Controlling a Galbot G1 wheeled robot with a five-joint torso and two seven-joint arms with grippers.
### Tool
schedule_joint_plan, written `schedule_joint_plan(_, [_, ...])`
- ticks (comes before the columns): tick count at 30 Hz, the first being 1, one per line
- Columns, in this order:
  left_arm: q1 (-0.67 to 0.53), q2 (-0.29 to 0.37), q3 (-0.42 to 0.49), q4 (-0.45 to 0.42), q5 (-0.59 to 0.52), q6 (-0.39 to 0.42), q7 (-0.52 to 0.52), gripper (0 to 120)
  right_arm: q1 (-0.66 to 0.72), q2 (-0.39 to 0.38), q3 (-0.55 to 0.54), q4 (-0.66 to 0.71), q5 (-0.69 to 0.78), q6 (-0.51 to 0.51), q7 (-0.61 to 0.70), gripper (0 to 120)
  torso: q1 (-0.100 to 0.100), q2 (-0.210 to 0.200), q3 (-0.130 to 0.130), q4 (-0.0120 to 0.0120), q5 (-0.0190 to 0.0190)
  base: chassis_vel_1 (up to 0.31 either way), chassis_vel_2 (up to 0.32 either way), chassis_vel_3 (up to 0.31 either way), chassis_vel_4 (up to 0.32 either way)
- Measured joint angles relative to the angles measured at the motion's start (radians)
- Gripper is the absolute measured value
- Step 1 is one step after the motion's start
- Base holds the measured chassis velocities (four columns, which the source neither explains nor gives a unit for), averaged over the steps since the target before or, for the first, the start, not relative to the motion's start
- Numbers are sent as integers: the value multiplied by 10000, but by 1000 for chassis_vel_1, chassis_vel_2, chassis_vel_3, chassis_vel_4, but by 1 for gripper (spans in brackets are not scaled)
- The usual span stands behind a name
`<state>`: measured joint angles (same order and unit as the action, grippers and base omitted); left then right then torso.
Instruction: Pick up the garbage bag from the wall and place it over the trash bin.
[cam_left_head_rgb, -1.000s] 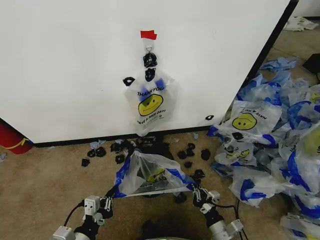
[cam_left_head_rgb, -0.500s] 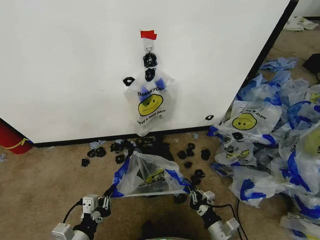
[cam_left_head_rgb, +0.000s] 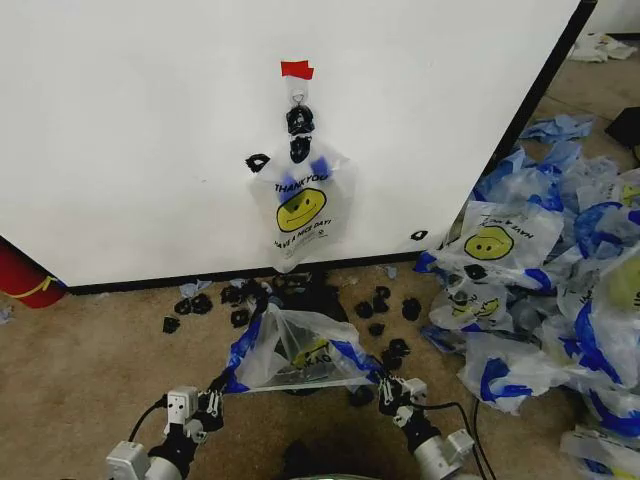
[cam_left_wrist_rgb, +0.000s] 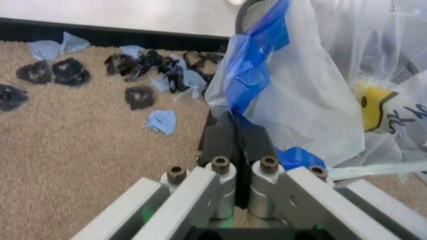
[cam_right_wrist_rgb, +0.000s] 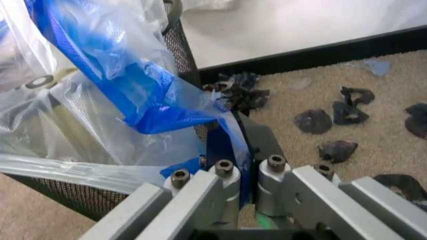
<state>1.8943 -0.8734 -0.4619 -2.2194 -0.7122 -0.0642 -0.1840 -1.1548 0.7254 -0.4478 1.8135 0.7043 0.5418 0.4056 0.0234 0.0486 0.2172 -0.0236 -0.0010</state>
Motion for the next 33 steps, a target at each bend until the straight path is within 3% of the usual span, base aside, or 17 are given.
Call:
schedule_joint_plan(10, [22, 43, 14, 10, -55, 63, -60, 0, 437, -48, -597, 131, -6, -407, 350, 0, 0, 0, 1, 0, 0, 0, 0, 0, 0])
schedule_joint_plan(33, [-220, 249, 393, 489, -118, 163, -169, 0, 751, -115, -833, 219, -174, -1262, 988, 0, 0, 0, 1, -1, 0, 0, 0, 0, 0])
